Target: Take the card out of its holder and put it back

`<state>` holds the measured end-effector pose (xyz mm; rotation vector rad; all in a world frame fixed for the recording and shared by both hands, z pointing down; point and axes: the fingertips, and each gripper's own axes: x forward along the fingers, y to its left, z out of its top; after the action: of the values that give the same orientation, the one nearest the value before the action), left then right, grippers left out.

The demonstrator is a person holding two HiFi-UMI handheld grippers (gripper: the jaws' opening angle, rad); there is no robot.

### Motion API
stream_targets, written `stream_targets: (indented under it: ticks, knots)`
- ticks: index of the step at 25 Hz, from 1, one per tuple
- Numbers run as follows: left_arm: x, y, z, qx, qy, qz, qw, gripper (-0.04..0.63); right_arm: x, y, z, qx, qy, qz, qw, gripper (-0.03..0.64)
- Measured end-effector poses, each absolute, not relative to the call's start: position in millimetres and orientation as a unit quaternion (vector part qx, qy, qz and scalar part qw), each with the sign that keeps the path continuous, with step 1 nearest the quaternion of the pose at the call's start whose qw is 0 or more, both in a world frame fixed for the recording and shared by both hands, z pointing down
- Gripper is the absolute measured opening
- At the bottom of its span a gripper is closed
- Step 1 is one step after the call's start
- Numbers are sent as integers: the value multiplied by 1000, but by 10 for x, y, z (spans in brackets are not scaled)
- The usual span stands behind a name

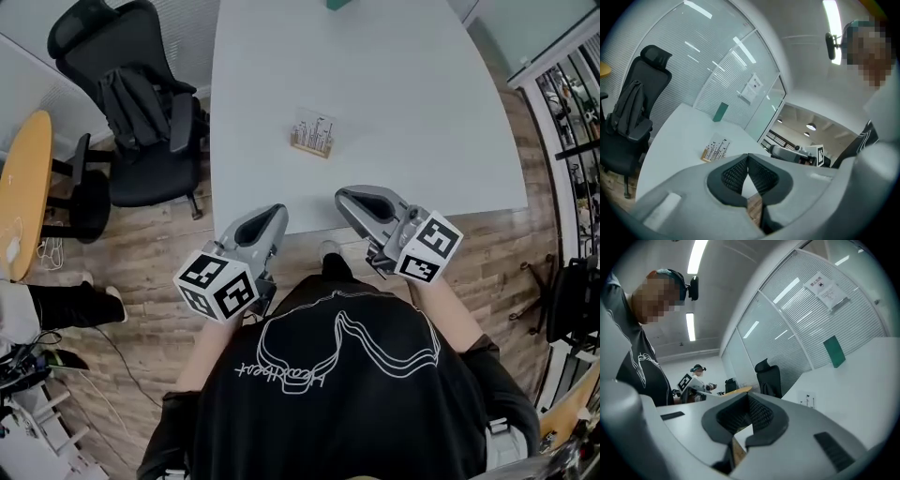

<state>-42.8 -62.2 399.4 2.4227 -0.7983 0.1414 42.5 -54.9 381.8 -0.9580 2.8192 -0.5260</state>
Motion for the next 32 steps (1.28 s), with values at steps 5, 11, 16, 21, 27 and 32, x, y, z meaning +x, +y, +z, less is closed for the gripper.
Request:
stream_targets:
  ticks: [5, 11, 16, 21, 27, 32]
  knots:
    - [-374, -368, 3818, 923, -276, 43, 264, 12, 297, -126, 3858, -301, 936, -182, 29, 8]
    - [-293, -78, 3740, 939, -256, 53, 224, 14, 298, 178, 3901, -319, 925, -206, 29, 8]
    - [-283, 17, 3741, 942, -243, 52, 224, 13, 236, 279, 3947, -333, 925, -183, 4, 7]
    - [-305, 28, 3733, 944, -241, 50, 222, 14, 220, 268, 3956, -339, 921, -191, 8, 6]
    - [-337, 96, 3731, 944, -242, 50, 218, 14, 185, 282, 3913, -338, 922, -190, 13, 7]
    - [-373, 148, 3684, 945, -243, 48, 212, 13, 124, 328, 3827, -335, 925, -181, 15, 8]
